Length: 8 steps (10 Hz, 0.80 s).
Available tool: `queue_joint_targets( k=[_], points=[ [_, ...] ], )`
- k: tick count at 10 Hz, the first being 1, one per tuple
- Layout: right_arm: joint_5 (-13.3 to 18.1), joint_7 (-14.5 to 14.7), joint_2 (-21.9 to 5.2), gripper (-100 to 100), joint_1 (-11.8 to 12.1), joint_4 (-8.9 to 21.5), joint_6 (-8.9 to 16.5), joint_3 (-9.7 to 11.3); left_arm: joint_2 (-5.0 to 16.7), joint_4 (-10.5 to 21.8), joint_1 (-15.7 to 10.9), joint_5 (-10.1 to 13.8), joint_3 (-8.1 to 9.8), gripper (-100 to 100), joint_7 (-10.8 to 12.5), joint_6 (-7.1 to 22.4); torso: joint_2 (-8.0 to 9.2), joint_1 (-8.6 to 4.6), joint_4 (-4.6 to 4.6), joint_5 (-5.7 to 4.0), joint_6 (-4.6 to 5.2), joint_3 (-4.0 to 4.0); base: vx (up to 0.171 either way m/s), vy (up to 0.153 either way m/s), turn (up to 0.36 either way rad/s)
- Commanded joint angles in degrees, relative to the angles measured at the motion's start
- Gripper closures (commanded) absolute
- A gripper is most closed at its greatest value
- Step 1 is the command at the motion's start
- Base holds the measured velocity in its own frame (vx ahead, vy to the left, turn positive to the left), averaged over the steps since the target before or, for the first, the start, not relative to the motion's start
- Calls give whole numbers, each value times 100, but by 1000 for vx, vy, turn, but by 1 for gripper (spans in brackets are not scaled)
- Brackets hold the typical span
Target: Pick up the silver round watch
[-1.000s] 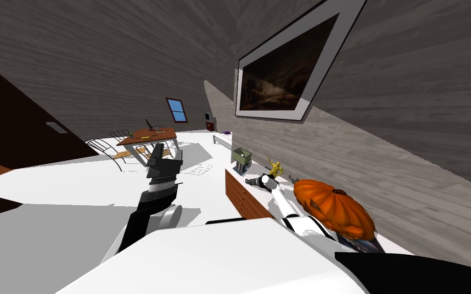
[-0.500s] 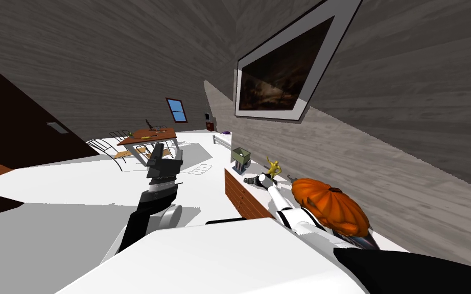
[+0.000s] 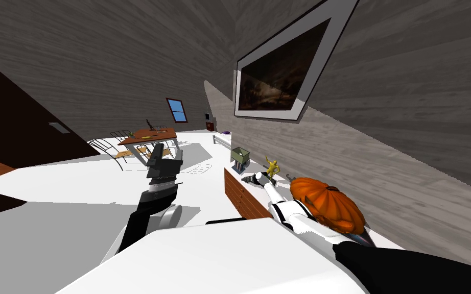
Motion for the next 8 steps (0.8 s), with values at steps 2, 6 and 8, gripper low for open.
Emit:
queue_joint_targets(
  k=[2,6,8],
  points=[
    [-65,150,85,-100,-329,448,-208,52,0,0,0,0,0,0,0,0,2,-2,-1,-1,3,1,-25,-19,-29],
    [-96,228,150,-100,-549,957,-339,91,0,0,0,0,0,0,0,0,-3,3,-1,0,2,-2,-18,-15,-1],
    [-127,306,214,-100,-769,1292,-471,131,0,0,0,0,0,0,0,0,4,-3,0,-1,2,2,-27,-23,6]
  ],
)
